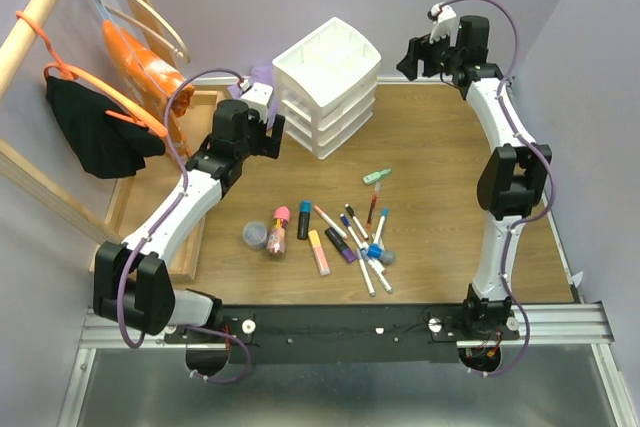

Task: Sort the stationery into containers
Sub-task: Move the storage box to the center of the board, then pick up the stationery from the center of the board, then place the stationery in the storage box, then pick up the stationery from the center of the board.

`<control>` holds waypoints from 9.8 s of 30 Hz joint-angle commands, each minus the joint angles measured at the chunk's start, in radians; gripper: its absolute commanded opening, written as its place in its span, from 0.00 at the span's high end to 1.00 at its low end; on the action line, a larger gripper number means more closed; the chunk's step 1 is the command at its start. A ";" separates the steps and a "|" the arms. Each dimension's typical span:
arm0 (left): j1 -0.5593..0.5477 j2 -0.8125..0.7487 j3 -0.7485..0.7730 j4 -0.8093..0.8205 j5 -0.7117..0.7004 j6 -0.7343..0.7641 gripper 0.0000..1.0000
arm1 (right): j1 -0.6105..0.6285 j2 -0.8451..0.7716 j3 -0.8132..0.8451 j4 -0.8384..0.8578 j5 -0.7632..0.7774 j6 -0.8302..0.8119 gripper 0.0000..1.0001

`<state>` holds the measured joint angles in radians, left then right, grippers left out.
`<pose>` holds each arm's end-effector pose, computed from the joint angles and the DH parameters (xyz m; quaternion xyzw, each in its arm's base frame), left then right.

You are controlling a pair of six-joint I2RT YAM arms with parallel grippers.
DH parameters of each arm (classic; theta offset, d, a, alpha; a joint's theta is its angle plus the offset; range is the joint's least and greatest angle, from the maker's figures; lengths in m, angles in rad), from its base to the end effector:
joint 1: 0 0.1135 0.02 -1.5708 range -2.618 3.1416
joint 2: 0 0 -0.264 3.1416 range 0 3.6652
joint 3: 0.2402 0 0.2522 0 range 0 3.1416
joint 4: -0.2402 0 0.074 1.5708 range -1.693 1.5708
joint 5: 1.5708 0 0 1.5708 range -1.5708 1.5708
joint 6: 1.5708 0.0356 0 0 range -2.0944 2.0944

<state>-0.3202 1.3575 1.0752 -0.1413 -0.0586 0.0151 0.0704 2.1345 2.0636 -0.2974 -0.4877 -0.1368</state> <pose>0.3005 -0.0975 0.3159 0.1244 0.8305 -0.0581 0.5399 0.5056 0.0524 0.3412 -0.2186 0.7818 0.1808 0.5552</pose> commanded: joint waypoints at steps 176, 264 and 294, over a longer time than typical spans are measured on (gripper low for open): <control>-0.186 0.255 0.582 0.143 0.582 -0.049 1.00 | 0.134 -0.884 -0.770 -0.066 0.669 0.240 0.34; -0.226 -0.294 0.120 -0.788 0.476 0.798 0.05 | 0.088 -0.955 -0.947 -0.094 0.128 -0.049 0.31; -0.045 -0.192 -0.236 -0.716 0.382 0.964 0.09 | 0.088 -0.970 -0.967 -0.111 0.017 -0.044 0.29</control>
<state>-0.3939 1.1263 0.8120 -0.9028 0.3511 0.9401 0.1596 1.1831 1.0946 -0.4126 -0.4507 -0.1921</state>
